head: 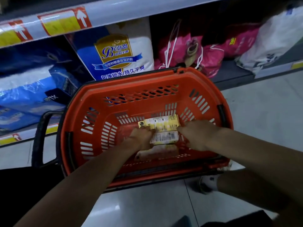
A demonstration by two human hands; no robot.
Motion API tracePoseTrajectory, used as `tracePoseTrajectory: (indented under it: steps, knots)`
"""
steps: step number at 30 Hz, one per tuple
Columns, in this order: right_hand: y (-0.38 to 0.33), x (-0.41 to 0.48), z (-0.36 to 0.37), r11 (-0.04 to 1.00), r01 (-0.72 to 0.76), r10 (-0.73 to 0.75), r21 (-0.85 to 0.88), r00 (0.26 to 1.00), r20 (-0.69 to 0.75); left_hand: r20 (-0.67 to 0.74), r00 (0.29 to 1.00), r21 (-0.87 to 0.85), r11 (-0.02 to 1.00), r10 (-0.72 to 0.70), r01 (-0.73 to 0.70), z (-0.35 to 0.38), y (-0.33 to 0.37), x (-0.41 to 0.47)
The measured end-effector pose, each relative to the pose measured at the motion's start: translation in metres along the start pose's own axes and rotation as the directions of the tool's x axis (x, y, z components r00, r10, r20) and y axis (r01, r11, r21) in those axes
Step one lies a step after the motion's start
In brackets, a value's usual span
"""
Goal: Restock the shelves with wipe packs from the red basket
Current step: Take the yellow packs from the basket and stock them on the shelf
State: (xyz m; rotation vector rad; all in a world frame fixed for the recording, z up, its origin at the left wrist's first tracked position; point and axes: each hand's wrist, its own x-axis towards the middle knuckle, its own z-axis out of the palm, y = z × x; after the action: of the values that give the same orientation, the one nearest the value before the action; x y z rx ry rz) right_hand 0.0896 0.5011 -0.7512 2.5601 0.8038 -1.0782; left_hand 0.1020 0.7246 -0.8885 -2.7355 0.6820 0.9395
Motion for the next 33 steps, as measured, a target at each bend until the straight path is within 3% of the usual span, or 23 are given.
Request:
tracePoseTrajectory:
  steps: [7,13,16,19,24,29,33]
  knots:
    - [-0.001,0.002,0.005,1.0,0.016,-0.016,-0.02,1.0,0.009,0.006,0.999,0.081,0.996,0.048,-0.048,0.005,0.005,0.018]
    - [0.004,0.004,-0.002,1.0,-0.001,0.001,0.001,1.0,-0.017,-0.015,1.0,0.013,1.0,0.022,-0.021,-0.005,0.0,0.022]
    - [0.007,0.003,-0.01,1.0,-0.014,0.014,0.015,0.998,-0.055,-0.037,0.999,-0.086,0.996,-0.023,0.02,-0.024,-0.003,0.016]
    - [0.009,0.0,-0.021,0.999,-0.024,0.027,0.025,0.994,-0.106,-0.079,0.992,-0.296,0.953,-0.096,0.069,-0.052,-0.011,0.0]
    - [0.008,-0.004,-0.037,0.997,-0.052,0.064,0.057,0.975,-0.215,-0.114,0.971,-0.651,0.754,-0.211,0.087,-0.103,-0.041,-0.048]
    - [-0.009,-0.012,-0.052,0.993,0.012,0.031,0.12,0.935,-0.353,-0.079,0.932,-0.9,0.427,-0.355,0.086,-0.148,-0.073,-0.111]
    - [-0.031,-0.018,-0.066,0.988,0.1,-0.014,0.121,0.825,-0.566,-0.074,0.905,-0.989,0.146,-0.419,-0.013,-0.165,-0.078,-0.162]
